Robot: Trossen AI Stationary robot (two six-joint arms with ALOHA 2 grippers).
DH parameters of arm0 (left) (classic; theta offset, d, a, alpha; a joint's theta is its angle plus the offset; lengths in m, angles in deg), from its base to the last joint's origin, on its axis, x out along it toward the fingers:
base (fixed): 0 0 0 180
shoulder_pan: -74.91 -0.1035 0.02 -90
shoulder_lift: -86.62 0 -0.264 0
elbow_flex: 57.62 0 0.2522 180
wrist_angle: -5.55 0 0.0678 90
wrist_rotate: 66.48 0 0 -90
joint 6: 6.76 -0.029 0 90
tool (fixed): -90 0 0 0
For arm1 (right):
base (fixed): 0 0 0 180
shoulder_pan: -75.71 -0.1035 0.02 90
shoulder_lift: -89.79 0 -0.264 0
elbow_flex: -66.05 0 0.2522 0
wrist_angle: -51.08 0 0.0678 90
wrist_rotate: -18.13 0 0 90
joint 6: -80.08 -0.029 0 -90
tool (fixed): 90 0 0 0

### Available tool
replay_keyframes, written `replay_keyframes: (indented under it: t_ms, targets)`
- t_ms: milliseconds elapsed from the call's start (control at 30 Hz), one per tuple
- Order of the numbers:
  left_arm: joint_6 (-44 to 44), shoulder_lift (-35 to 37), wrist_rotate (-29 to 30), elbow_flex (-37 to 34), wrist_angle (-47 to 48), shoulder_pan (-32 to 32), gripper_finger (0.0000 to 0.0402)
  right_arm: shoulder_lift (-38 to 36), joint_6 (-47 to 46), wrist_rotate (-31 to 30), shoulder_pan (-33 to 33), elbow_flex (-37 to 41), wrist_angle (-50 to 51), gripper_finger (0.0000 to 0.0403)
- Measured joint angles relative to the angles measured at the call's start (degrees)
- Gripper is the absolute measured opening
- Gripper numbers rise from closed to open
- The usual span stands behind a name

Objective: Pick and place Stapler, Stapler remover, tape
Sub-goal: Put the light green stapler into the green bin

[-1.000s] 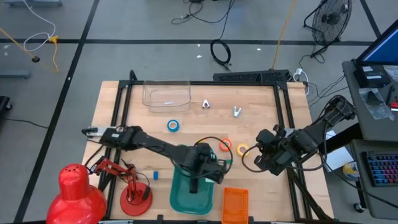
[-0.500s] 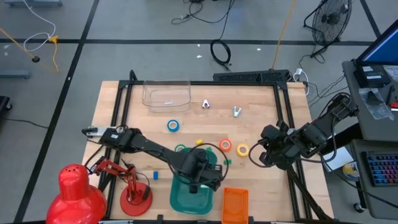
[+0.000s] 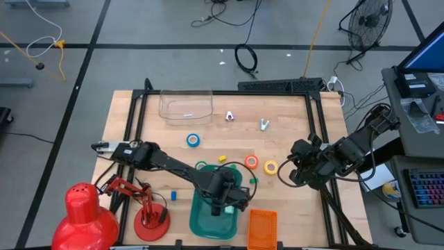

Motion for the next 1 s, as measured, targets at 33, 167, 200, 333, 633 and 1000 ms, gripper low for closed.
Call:
replay_keyframes:
  t_ms: [33, 167, 200, 333, 633, 1000]
  targets:
    - [-0.11, 0.04, -0.28, -0.41, -0.17, 0.0, 0.0119, 0.0, 0.04, 0.02, 0.0, 0.0, 0.0, 0.0001]
    - [-0.04, 0.0, -1.02, -2.2, -0.57, 0.0, 0.0119, 0.0, 0.07, 0.01, 0.0, 0.0, 0.0, 0.0001]
    - [-0.01, -0.02, -1.38, -2.38, -0.54, -0.03, 0.0119, 0.0, 0.07, 0.01, 0.0, 0.0, 0.0, 0.0001]
    - [-1.75, 0.11, -3.31, -3.43, -3.58, -0.54, 0.0119, 0.0, 0.09, -0.03, 0.0, 0.0, -0.02, 0.0001]
    - [-3.07, 0.04, -2.87, -4.84, -4.91, -1.48, 0.0119, 0.0, 0.11, -0.03, 0.0, 0.0, -0.04, 0.0001]
    - [-2.75, 0.04, -3.25, -4.82, -2.55, -1.73, 0.023, 0.0, 0.11, -0.04, 0.0, 0.0, -0.02, 0.0001]
